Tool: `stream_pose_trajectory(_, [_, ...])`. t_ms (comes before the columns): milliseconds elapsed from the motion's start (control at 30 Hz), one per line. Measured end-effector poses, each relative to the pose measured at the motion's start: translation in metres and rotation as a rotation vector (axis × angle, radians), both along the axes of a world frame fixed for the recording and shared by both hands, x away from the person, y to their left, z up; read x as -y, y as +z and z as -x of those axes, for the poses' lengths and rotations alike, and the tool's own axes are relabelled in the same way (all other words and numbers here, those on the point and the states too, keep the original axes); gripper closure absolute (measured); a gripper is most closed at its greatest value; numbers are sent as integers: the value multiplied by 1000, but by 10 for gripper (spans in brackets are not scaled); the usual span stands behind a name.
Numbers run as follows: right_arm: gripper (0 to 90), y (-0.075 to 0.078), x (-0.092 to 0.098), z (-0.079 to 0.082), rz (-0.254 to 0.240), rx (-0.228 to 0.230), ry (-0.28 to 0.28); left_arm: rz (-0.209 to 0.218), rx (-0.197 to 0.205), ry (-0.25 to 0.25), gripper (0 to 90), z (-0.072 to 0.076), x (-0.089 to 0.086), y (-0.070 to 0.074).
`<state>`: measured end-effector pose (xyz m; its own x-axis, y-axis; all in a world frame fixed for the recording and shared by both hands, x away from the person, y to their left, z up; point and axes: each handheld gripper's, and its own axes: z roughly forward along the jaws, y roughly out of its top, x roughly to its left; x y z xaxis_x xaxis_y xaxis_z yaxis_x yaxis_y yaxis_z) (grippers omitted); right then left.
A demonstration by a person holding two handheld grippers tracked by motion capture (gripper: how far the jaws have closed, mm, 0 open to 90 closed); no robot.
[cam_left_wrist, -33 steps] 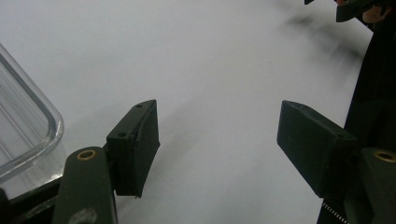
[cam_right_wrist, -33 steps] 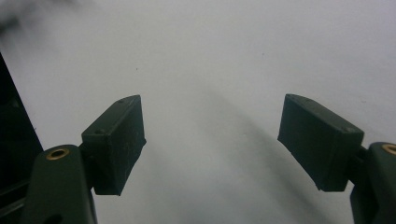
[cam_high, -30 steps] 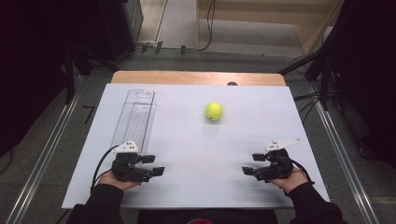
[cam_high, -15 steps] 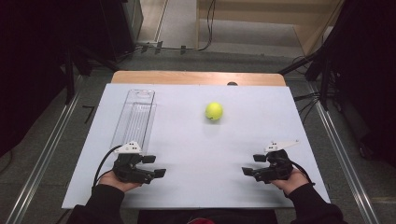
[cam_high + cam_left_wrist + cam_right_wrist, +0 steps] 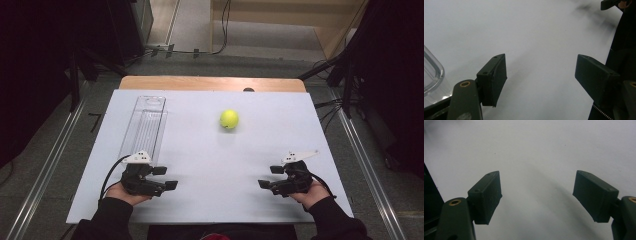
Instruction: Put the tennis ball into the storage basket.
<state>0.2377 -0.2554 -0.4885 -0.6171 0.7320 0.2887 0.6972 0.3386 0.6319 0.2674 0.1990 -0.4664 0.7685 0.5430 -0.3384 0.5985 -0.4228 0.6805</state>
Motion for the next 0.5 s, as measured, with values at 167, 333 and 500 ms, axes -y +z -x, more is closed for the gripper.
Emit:
stream_pose_trajectory(167, [206, 1, 0, 1, 0, 2, 0, 0, -3, -1, 264, 0, 0, 0])
stream_pose_trajectory(333, [206, 1, 0, 1, -1, 0, -5, 2, -6, 6, 264, 0, 0, 0])
stream_pose_trajectory(500, [206, 1, 1, 1, -1, 0, -5, 8, -12, 8, 264, -1, 0, 0])
